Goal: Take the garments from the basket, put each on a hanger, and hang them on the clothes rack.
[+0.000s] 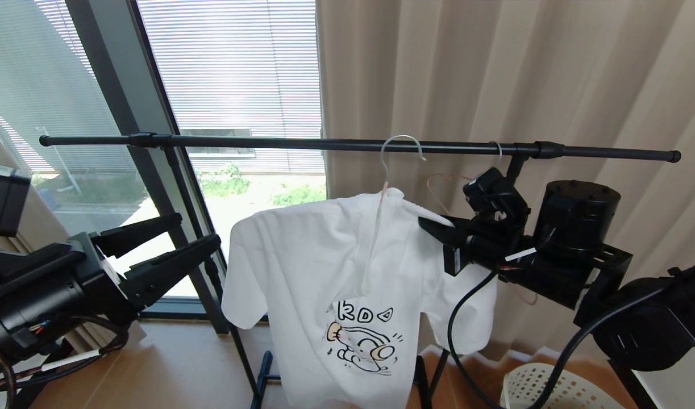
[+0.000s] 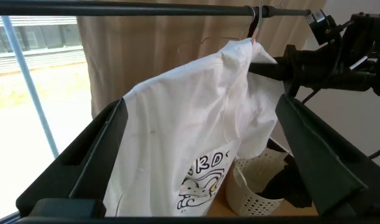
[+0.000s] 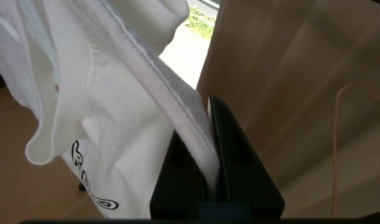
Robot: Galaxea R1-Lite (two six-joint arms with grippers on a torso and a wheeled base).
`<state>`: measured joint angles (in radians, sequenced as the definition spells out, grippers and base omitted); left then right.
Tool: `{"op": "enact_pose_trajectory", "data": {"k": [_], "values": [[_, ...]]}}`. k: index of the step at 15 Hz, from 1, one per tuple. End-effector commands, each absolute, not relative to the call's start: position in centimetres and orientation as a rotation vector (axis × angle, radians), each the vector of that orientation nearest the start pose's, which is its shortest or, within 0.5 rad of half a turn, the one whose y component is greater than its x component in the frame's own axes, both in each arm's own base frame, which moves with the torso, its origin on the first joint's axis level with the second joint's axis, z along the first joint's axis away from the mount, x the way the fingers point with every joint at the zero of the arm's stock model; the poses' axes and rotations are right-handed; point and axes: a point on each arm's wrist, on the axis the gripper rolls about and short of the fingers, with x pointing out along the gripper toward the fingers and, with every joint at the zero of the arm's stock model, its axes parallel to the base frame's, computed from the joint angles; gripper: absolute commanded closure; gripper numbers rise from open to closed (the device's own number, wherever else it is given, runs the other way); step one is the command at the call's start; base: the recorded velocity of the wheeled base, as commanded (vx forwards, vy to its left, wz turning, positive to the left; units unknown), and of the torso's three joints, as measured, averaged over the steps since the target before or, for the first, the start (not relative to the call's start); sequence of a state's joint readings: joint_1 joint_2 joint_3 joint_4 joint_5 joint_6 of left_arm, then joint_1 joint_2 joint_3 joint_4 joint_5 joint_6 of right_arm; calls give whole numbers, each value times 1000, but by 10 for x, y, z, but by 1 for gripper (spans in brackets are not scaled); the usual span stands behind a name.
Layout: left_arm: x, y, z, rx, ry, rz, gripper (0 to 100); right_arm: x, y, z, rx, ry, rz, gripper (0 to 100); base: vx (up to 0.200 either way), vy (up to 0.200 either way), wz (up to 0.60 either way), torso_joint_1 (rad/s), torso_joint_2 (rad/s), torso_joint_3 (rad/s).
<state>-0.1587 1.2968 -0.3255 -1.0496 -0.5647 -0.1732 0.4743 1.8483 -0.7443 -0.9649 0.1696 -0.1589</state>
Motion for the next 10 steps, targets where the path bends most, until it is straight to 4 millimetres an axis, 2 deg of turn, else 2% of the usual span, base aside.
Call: {"op": "enact_pose_trajectory", "data": {"k": [1, 3, 4, 6, 8, 10], "values": [[185, -8, 187, -189, 60, -693, 0, 287, 147, 155, -178, 82, 664, 100, 0, 0, 0, 0, 0, 0], [202, 1, 168, -219, 148, -685, 0, 283, 145, 158, -186, 69, 693, 100, 0, 0, 0, 0, 0, 0], [215, 3, 148, -207, 214, -675, 0, 280, 143, 160, -184, 66, 704, 100, 0, 0, 0, 0, 0, 0], [227, 5, 117, -145, 297, -680, 0, 277, 142, 162, -182, 58, 723, 100, 0, 0, 0, 0, 0, 0], [229, 5, 105, -117, 324, -685, 0, 276, 142, 165, -181, 51, 724, 100, 0, 0, 0, 0, 0, 0], [228, 4, 101, -119, 334, -689, 0, 275, 141, 164, -182, 55, 724, 100, 0, 0, 0, 0, 0, 0]]}}
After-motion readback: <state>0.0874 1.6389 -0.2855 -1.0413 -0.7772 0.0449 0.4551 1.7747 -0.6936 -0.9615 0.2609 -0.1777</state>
